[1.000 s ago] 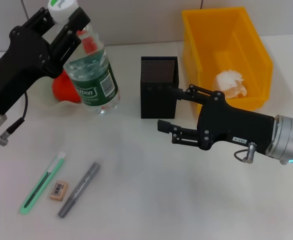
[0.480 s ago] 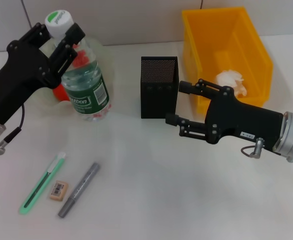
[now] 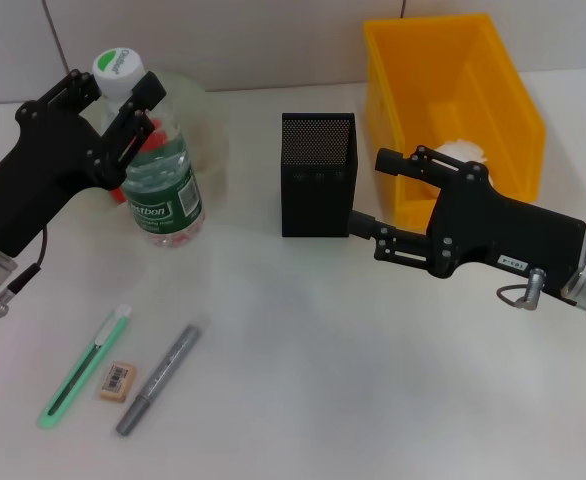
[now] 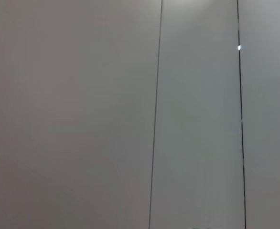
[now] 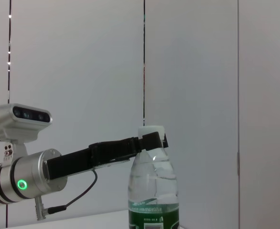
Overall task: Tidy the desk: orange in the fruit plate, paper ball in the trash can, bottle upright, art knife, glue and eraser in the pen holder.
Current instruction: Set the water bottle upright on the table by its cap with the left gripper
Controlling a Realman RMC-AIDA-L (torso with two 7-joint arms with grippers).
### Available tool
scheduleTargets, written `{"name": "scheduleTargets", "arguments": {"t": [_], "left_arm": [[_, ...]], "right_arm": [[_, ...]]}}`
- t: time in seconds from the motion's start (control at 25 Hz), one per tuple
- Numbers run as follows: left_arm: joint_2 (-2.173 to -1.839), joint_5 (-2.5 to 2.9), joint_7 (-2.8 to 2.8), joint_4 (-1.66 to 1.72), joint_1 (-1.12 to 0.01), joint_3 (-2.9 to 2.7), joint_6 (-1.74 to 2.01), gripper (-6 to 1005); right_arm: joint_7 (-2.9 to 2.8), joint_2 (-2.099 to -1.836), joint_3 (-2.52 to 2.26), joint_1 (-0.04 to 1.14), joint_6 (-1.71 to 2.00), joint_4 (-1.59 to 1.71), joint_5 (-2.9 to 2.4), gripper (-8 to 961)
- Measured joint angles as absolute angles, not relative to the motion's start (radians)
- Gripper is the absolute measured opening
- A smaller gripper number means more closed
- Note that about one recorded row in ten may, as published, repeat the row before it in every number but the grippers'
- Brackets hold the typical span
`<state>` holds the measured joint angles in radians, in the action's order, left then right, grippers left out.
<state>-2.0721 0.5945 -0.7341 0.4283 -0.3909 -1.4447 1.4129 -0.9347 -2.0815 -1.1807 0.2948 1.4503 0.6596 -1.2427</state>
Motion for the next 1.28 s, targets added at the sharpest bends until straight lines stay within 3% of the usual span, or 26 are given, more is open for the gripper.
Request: {"name": "scheduleTargets", "arguments": {"t": [0.64, 1.28], "left_arm": [[-2.072, 0.591, -0.724, 0.385, -0.336, -1.393, 1.404, 430], [-2.074, 0.578, -0.683, 0.31, -0.352, -1.354, 1.404, 430]], "right_arm": [[-0.932, -2.082, -1.157, 0.3, 1.445, 0.661, -1.242, 771], [-0.937, -2.083, -1.159, 0.295, 1.451, 0.672, -1.244, 771]]}}
